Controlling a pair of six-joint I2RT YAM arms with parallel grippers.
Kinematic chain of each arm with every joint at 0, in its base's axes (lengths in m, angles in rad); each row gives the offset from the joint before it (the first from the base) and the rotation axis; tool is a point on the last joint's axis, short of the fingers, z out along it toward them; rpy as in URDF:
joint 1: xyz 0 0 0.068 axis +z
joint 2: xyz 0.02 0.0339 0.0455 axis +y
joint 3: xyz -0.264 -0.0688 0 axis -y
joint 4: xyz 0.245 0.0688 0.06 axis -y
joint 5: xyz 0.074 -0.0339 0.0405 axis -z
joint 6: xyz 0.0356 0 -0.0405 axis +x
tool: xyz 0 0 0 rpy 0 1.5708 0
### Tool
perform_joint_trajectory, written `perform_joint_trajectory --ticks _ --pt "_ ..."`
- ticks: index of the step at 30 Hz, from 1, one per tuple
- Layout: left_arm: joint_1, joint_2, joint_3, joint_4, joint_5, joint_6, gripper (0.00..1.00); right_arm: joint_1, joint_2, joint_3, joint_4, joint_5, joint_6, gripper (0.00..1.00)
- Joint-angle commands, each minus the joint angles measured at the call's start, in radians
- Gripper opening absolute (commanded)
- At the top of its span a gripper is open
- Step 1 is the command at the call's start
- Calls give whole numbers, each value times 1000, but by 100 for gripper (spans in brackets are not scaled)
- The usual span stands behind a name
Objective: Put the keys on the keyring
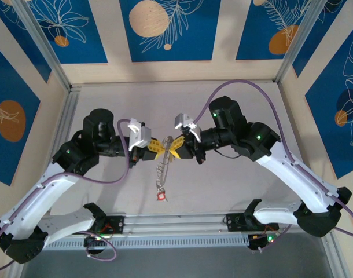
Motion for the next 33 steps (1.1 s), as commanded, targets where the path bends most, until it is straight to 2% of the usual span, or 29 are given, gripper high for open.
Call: perform_joint_trajectory --ticks 1,13,20,33 --pt "7 -30 0 149 68 -47 0 1 27 6 -35 -47 0 0" --pt "8 -61 -61 348 157 -186 0 -7 64 34 7 -68 16 0" --pt "9 -49 -63 391 220 -223 0 -13 66 40 49 -116 33 0" --pt "9 -67 -67 415 250 -241 0 -48 68 30 97 -152 89 0"
